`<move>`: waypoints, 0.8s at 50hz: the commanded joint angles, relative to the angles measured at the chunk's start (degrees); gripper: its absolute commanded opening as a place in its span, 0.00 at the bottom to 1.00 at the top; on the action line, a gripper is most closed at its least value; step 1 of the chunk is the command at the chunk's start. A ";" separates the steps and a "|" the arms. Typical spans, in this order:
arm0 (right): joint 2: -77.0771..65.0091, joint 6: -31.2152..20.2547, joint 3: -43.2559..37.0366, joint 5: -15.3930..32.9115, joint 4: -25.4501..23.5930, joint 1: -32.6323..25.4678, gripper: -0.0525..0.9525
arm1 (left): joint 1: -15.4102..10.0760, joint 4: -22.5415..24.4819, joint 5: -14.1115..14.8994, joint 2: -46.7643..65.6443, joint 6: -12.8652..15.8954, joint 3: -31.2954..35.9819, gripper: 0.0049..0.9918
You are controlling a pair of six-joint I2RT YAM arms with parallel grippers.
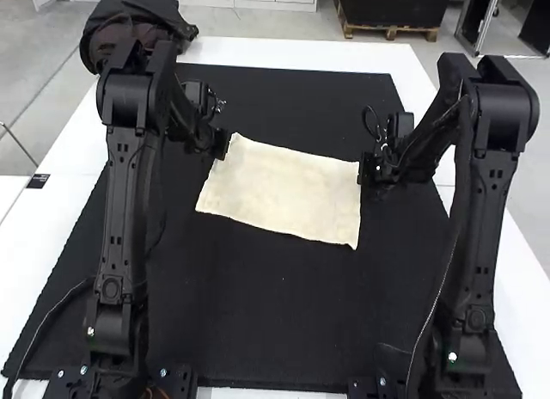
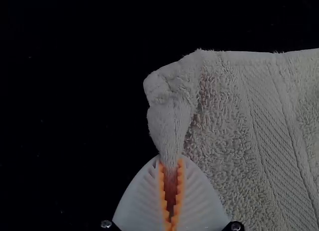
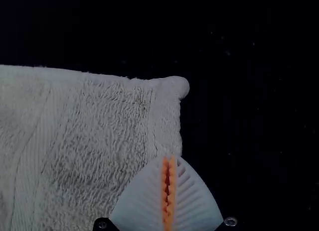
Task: Fold the towel.
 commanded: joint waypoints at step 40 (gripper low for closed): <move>-16.99 1.67 -10.54 -8.68 0.95 -3.58 0.03 | 3.50 -1.01 6.87 -15.63 -0.38 -11.47 0.01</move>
